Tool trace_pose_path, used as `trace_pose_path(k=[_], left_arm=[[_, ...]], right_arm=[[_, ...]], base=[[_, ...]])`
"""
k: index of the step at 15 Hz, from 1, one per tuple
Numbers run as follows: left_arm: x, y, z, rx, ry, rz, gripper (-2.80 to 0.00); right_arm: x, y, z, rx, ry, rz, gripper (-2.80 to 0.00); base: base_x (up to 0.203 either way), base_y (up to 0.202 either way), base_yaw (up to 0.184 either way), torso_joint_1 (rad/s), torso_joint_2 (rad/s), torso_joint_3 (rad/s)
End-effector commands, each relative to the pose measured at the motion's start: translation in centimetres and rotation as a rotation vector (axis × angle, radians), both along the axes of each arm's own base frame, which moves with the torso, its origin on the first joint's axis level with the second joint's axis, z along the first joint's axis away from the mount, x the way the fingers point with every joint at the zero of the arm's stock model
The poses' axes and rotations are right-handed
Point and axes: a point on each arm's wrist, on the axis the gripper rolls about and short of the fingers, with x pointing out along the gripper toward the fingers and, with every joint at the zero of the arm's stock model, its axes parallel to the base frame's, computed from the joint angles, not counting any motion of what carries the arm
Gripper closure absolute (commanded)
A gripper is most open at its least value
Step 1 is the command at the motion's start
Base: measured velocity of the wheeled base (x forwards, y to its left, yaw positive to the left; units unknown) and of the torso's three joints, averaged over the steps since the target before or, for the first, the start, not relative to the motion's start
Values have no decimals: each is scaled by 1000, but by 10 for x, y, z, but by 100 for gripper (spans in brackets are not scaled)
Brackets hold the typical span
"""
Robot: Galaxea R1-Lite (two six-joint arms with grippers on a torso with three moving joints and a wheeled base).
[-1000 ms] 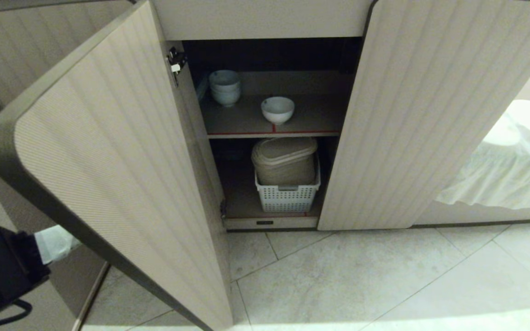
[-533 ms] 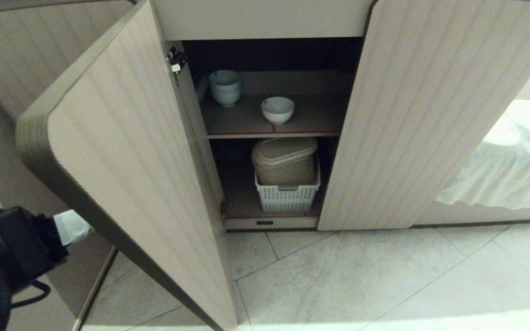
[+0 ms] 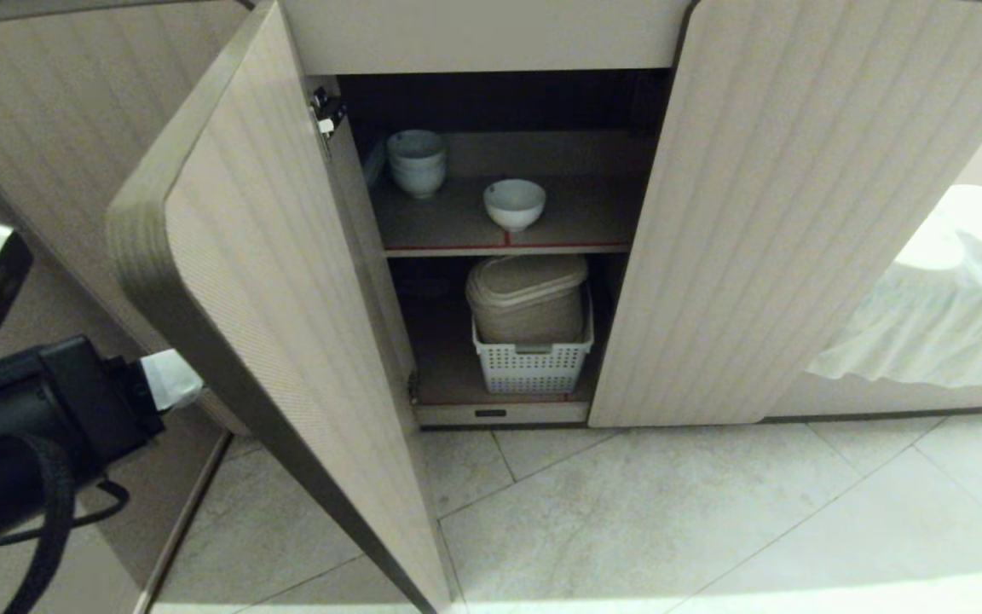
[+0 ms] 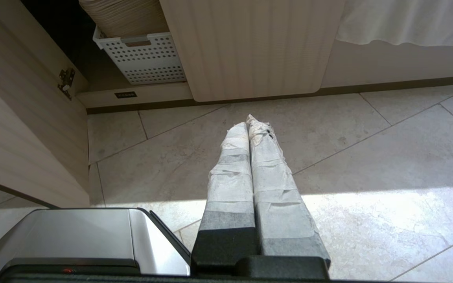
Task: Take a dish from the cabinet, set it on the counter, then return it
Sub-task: Close the cabinet door
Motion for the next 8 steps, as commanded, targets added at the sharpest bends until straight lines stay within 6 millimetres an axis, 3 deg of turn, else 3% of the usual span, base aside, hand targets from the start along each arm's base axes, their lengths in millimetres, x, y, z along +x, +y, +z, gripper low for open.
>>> trace_pose_path(k=[1,8], left_arm=[[6,-3,-1,3,15,-4,0],[21,-15,9,5,8,-31,0]], right_arm=[[0,0,0,1,1,1,0],[0,0,0,1,1,1,0]], base=[[0,0,0,0,0,0],[0,0,0,0,0,0]])
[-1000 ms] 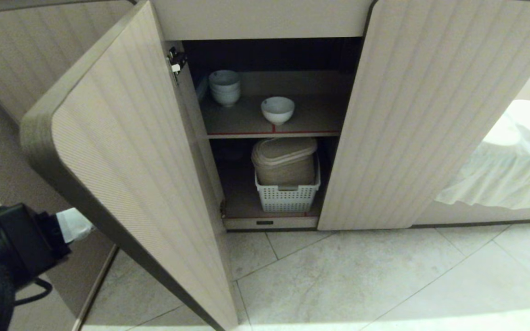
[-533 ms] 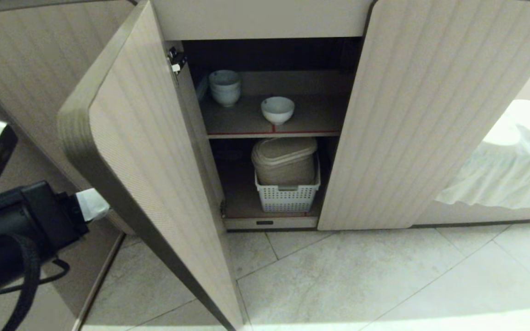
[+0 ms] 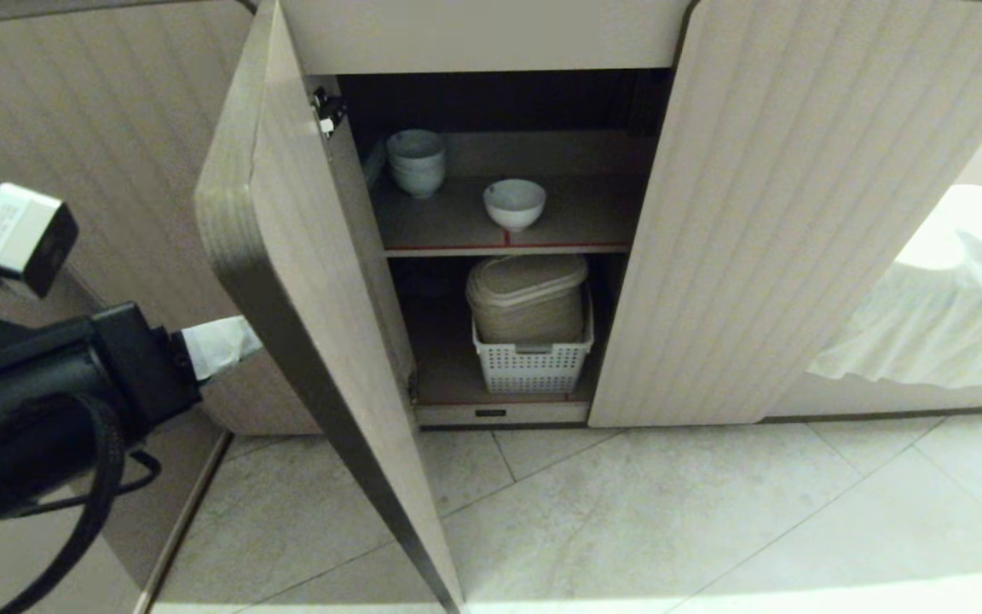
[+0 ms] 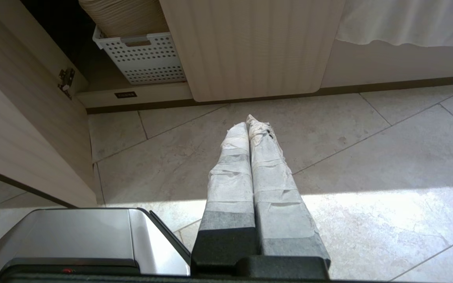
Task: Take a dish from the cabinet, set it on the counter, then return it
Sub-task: Close the cabinet door
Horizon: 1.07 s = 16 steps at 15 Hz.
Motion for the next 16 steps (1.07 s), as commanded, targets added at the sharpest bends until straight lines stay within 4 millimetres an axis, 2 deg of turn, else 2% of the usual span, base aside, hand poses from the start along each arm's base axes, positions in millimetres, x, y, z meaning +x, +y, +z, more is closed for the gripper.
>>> trace_pose_path(k=[1,12,16], left_arm=[[7,-4,0,2,11,-6,0],[28,-24,4,8,20,-46,0],[38,-37,9,8,17,-76,0]], right_arm=[[0,0,0,1,0,0,0],[0,0,0,1,2,1,0],[0,0,0,1,2,0,0]], base=[[0,0,0,0,0,0],[0,0,0,0,0,0],[0,0,0,0,0,0]])
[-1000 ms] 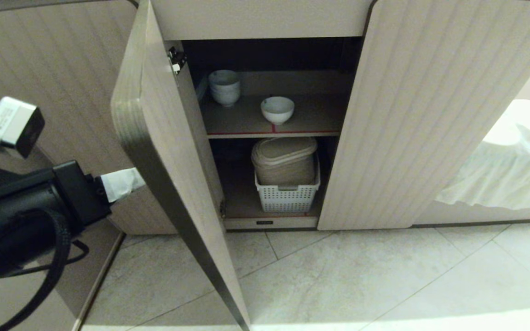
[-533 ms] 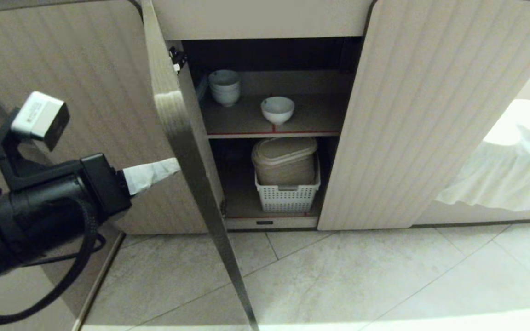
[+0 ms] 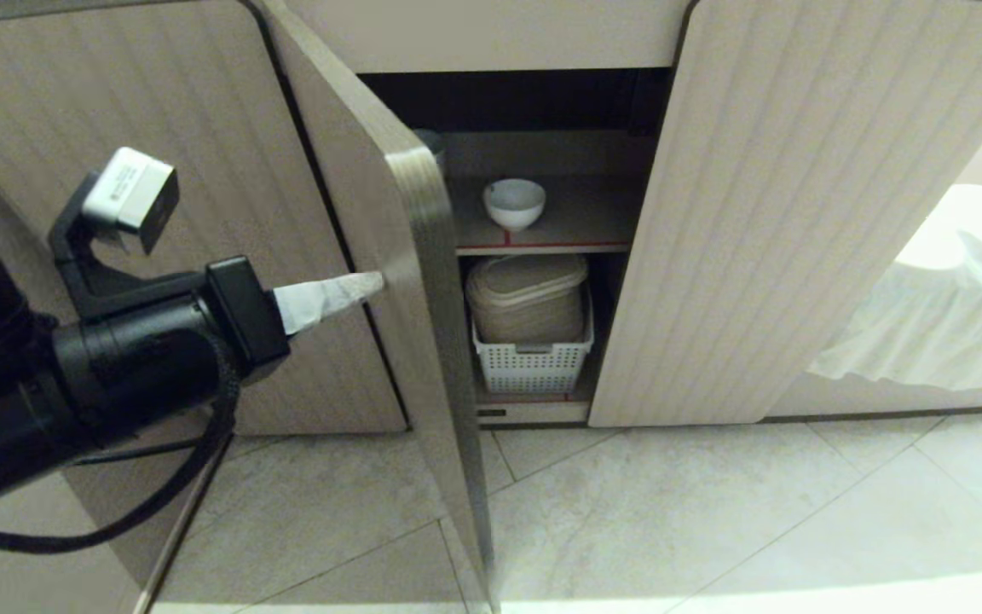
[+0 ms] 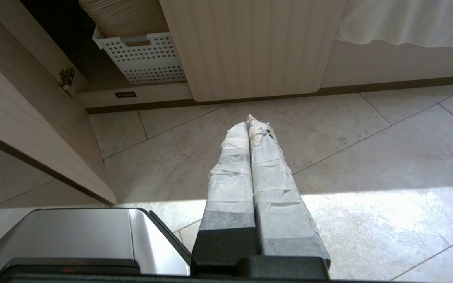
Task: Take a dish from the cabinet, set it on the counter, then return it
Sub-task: Close the cabinet door
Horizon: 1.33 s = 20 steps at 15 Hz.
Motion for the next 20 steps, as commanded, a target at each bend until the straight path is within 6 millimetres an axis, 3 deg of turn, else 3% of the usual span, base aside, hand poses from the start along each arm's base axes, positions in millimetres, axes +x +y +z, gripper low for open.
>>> trace_pose_path(k=[1,5,13,20], left_arm=[[12,-11,1,1,8,-19,0],[36,-37,8,2,0,-55,0],[98,-115,3,1,-35,-132,0],[135,-143,7,-33,-92,-55,0]], right_arm=[[0,0,0,1,1,2,0],[0,0,0,1,1,1,0],[0,0,0,1,0,0,0],[0,0,0,1,1,2,0]], base=[[0,0,0,0,0,0],[0,0,0,0,0,0],[0,0,0,0,0,0],[0,0,0,0,0,0]])
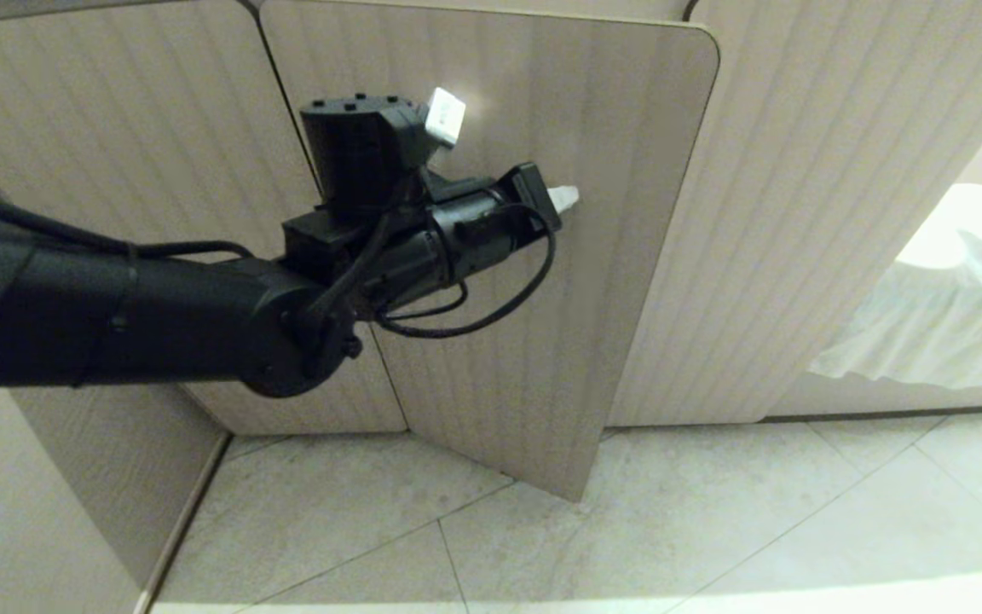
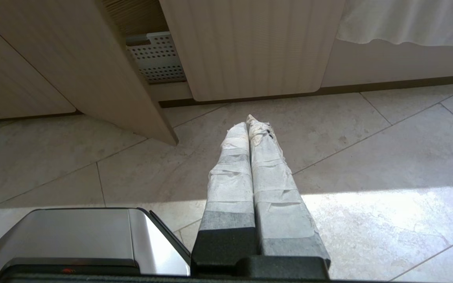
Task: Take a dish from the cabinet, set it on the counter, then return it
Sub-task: Close the cabinet door
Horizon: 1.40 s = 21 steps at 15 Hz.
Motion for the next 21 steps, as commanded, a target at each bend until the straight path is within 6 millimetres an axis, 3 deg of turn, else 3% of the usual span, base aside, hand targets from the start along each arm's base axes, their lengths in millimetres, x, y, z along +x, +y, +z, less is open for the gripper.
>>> trace_pose_path(k=[1,13,21], left_arm=[[15,-9,-6,2,-13,31,0],[79,-20,-10,72,-232,354,0],[86,-17,-9,82,-248,404,0]], right_arm=[[0,0,0,1,0,0,0],[0,0,0,1,1,0,0],[0,0,0,1,2,1,0]], base=[[0,0,0,0,0,0],[0,0,0,0,0,0],[0,0,0,0,0,0]])
